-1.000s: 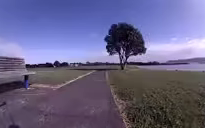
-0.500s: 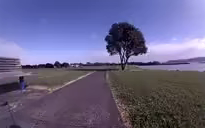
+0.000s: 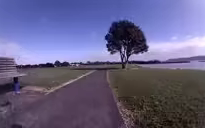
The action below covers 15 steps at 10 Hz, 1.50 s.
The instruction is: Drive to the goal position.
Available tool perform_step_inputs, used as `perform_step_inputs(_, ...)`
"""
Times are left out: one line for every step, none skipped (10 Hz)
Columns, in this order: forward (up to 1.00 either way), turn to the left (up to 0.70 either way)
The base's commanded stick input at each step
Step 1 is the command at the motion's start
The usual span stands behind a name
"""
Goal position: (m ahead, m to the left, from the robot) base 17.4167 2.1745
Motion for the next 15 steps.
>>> perform_step_inputs(0.45,0.00)
perform_step_inputs(0.45,0.00)
perform_step_inputs(0.45,0.00)
perform_step_inputs(0.45,0.00)
perform_step_inputs(0.45,0.00)
perform_step_inputs(0.45,0.00)
perform_step_inputs(0.45,0.00)
perform_step_inputs(0.45,0.00)
perform_step_inputs(0.45,0.00)
perform_step_inputs(0.45,0.00)
perform_step_inputs(0.45,0.00)
perform_step_inputs(0.45,0.00)
perform_step_inputs(0.45,0.00)
perform_step_inputs(0.45,0.00)
perform_step_inputs(0.45,0.00)
